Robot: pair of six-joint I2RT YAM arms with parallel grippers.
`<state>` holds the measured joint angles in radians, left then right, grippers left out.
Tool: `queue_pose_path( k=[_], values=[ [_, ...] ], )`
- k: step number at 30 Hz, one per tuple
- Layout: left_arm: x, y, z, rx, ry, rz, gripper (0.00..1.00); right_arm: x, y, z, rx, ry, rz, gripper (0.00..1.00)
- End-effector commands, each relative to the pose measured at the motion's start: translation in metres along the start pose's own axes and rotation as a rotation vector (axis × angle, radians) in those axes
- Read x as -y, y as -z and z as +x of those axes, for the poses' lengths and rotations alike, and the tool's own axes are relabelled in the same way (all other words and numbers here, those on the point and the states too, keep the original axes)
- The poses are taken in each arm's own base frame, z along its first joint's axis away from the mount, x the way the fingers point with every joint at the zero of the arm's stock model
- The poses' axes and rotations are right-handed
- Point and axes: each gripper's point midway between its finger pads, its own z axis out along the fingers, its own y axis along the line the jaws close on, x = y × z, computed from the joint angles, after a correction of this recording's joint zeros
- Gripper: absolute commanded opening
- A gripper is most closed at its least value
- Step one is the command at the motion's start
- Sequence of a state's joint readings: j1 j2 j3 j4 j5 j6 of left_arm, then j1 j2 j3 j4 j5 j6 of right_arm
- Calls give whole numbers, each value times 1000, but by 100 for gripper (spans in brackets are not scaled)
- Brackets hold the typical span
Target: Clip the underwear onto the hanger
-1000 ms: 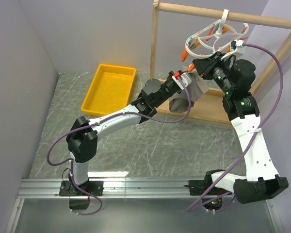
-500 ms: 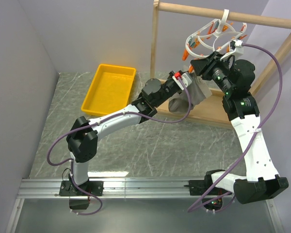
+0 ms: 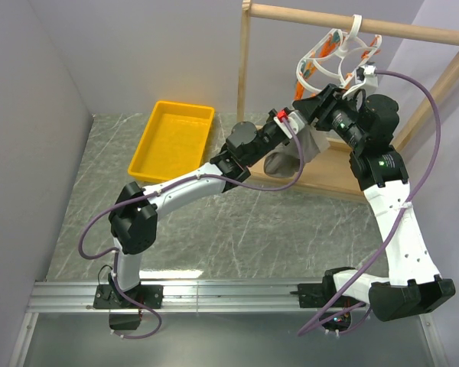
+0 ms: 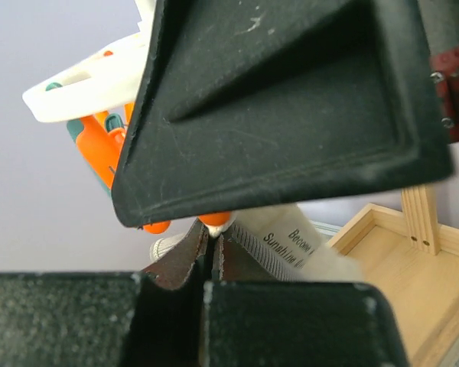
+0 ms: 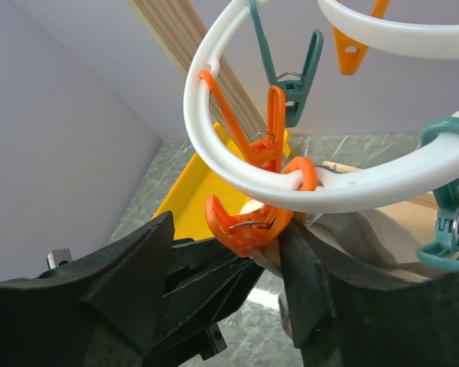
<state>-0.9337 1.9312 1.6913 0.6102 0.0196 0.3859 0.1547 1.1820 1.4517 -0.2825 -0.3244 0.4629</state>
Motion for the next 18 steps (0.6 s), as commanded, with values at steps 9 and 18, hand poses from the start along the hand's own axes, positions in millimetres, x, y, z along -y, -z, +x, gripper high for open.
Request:
queue_pose_path(
  k=[9, 18],
  values=[
    [-37, 5, -31, 66, 77, -118, 31, -7, 29, -13, 18, 78, 22, 72],
    [-43, 30, -28, 14, 128, -99, 48, -3, 51, -22, 30, 142, 68, 76]
  ],
)
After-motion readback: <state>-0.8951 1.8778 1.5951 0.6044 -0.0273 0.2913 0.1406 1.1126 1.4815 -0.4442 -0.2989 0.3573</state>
